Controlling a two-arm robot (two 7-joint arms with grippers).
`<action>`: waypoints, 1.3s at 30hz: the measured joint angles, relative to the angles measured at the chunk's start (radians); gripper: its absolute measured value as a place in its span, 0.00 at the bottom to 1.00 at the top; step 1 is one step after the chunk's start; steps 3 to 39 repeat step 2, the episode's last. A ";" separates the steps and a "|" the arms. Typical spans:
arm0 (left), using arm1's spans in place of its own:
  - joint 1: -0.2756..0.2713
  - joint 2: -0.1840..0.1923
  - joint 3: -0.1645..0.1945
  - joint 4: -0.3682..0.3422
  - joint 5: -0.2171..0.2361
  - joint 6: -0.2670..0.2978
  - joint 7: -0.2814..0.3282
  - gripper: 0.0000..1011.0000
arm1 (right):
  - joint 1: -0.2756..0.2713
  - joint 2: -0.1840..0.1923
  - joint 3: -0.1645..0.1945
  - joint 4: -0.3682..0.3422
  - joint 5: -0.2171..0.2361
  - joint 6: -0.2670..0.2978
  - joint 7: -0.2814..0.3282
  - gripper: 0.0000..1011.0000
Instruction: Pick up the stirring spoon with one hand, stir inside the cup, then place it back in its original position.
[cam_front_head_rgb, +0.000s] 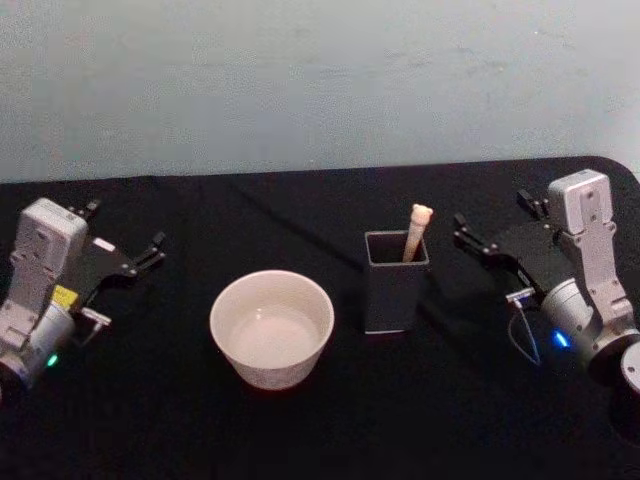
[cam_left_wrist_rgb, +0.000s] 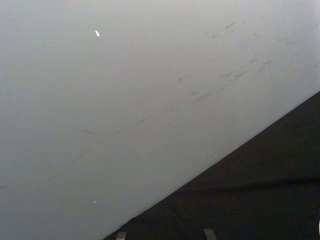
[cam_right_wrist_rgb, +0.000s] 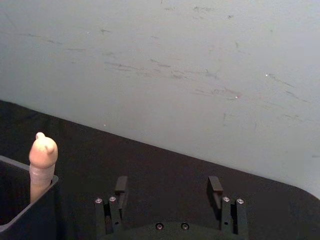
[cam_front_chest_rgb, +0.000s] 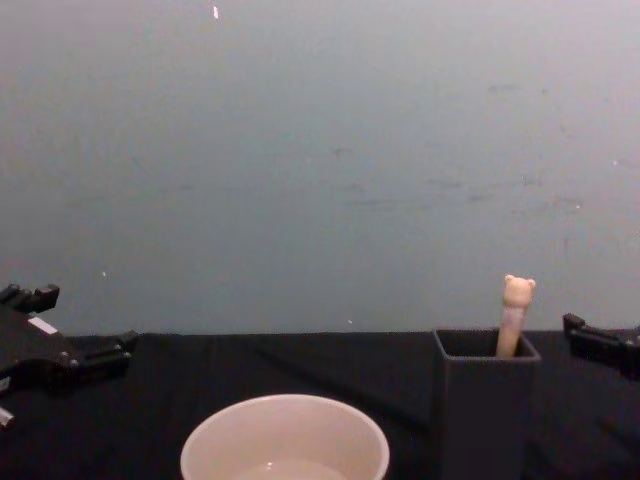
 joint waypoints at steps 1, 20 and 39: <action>0.000 0.000 0.000 0.000 0.000 0.000 0.000 0.99 | 0.000 0.000 0.000 0.000 0.000 0.000 0.000 0.99; 0.000 0.000 0.000 0.000 0.000 0.000 0.000 0.99 | 0.000 0.000 0.000 0.000 0.000 0.000 0.000 0.99; 0.000 0.000 0.000 0.000 0.000 0.000 0.000 0.99 | 0.000 0.000 0.000 0.000 0.000 0.000 0.000 0.99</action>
